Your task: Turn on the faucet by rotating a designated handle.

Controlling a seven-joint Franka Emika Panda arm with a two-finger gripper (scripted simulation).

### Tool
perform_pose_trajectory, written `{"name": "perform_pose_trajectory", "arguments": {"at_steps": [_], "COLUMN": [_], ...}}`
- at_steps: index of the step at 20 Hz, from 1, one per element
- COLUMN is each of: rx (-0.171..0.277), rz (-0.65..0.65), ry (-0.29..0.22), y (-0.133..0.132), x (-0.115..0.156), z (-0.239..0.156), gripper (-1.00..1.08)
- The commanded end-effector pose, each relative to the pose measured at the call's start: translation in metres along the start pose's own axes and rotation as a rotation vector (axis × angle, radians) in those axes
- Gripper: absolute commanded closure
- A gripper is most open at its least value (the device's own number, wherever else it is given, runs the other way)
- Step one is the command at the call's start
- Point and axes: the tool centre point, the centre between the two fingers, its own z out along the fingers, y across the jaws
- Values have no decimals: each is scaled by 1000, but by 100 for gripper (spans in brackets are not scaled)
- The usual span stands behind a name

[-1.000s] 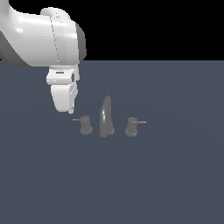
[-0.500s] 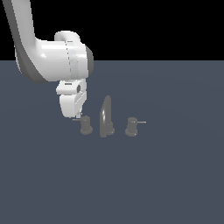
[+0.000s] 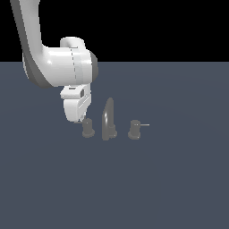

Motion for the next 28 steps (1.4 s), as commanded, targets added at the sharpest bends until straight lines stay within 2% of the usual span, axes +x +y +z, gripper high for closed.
{"name": "perform_pose_trajectory", "arguments": {"at_steps": [1, 11, 13, 25, 26, 27, 28], "rx": [0, 0, 8, 1, 1, 17, 16], "rz": [1, 1, 9, 2, 2, -5, -5], "ry": [0, 0, -2, -1, -1, -12, -11], "y": [0, 32, 23, 65, 65, 53, 56], "x": [0, -19, -12, -9, -9, -14, -11], "z": [0, 0, 0, 0, 0, 0, 0], "gripper": [108, 108, 108, 108, 108, 108, 108]}}
